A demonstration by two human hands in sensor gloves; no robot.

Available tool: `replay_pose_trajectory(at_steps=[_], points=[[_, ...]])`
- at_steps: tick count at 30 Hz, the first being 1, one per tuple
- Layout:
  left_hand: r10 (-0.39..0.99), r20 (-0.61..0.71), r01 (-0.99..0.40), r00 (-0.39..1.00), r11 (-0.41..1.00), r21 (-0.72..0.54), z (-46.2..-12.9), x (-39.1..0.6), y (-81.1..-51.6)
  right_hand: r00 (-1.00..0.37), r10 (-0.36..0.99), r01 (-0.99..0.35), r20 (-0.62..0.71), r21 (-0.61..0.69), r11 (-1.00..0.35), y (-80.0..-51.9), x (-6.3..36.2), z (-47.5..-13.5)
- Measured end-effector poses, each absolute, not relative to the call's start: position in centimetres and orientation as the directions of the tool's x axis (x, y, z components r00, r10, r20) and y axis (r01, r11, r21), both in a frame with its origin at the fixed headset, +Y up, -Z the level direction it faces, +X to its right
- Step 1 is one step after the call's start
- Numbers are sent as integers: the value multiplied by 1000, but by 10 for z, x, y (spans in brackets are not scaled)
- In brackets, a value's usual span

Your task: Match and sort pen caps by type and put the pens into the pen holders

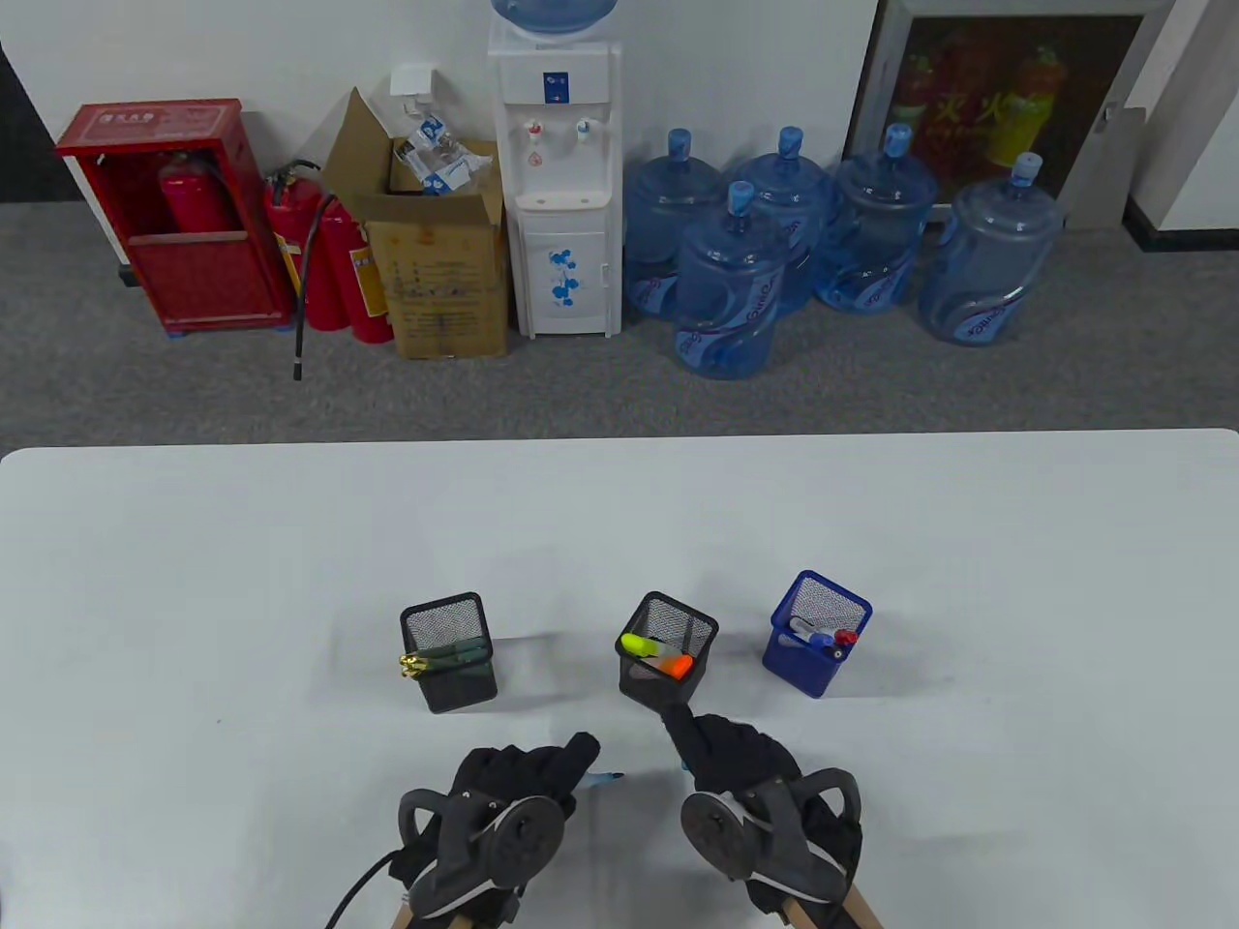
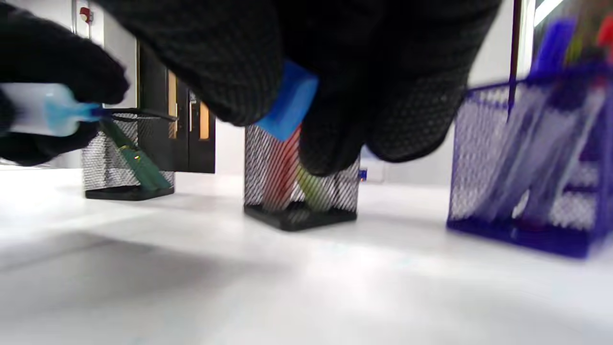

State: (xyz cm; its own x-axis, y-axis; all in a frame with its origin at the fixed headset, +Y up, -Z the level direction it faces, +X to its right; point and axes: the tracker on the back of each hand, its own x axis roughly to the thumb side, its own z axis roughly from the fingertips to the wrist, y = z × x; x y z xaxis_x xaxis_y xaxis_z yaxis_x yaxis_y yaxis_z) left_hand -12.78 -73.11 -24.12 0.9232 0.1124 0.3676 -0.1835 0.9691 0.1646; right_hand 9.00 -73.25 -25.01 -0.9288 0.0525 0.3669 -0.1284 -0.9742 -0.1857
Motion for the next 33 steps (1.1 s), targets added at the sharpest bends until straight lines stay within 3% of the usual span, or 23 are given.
replay_pose_trajectory(at_steps=[3,27,33], points=[[113,372,-184,921,970,161,-241,-122,-732,-918,-3,-102,396,-243,-965,-735,89,-250],[193,436,-261,879,960,102,-235,-103,-733,-852,-38,-126,522,-276,-953,-737,58,-236],[342,464,-432,817,896,100,-234,-106,-727,-836,-55,-150,547,-324,-934,-731,56,-231]])
